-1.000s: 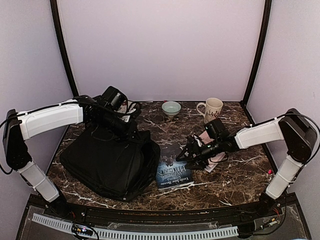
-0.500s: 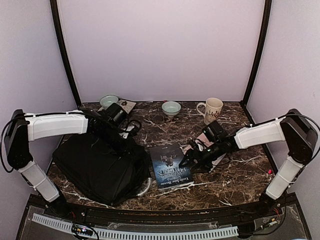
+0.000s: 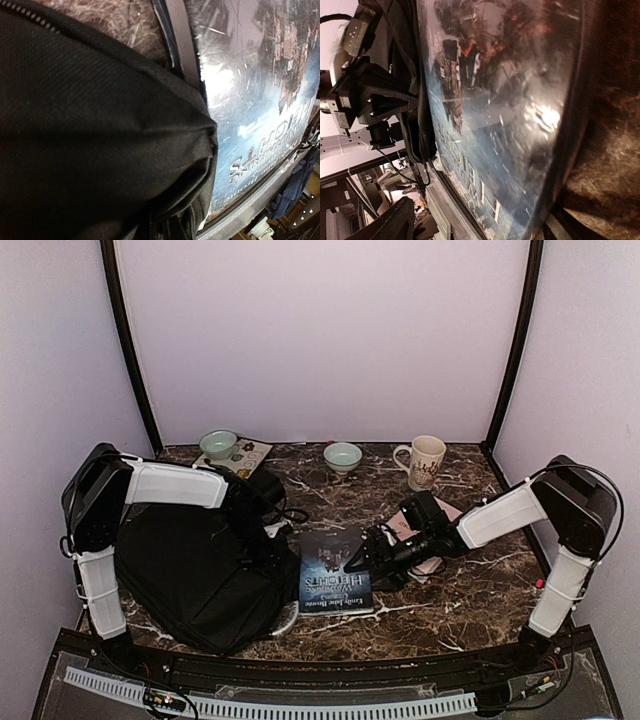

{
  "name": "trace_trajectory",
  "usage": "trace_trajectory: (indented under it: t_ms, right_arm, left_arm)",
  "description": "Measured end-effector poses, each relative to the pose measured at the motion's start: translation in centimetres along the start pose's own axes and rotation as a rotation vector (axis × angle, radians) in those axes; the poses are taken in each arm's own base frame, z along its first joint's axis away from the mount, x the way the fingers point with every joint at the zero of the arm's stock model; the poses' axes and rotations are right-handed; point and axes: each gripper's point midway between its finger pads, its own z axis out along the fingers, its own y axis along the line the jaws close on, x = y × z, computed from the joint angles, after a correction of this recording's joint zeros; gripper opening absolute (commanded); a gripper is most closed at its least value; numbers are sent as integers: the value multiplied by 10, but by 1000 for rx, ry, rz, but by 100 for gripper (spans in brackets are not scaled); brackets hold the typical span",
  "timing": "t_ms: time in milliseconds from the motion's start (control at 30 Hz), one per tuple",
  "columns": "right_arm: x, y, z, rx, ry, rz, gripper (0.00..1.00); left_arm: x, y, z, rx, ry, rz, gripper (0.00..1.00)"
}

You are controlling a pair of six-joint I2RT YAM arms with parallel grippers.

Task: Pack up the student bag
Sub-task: Pick up the book from the center of the board, then place the book in the largest pocket of the bag.

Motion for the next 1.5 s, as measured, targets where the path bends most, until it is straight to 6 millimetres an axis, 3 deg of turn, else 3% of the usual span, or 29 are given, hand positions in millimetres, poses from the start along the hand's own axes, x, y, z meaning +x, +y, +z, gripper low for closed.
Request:
trace_trajectory:
  t_ms: [200,333,467,667,833,1100,1200,1500]
  right_arm:
    - [-2,17,20,-152,29,-19,78]
    - [-5,19,26,-195,16,-21,54]
    - [-4,15,27,-198,12,6,22]
    - [1,16,23,-122,-5,1,0]
    - [5,25,1,26,-23,-15,0]
    - [20,66,-48,109,-33,-133,0]
    - [28,78,-60,104,-23,-163,0]
    - [54,83,-63,114,93,-171,0]
  left_arm:
    - [-1,-13,8,96,25,-26,0]
    - [0,-17,9,127,38,-35,0]
    - [0,-18,7,125,33,-44,0]
    - [0,-20,1,96,-8,-28,0]
    - [0,-30,-16,57,-83,16,0]
    - [-22,-67,-91,62,-295,103,0]
    - [-31,-77,-109,59,-346,127,0]
    - [-41,-99,-141,84,-417,186,0]
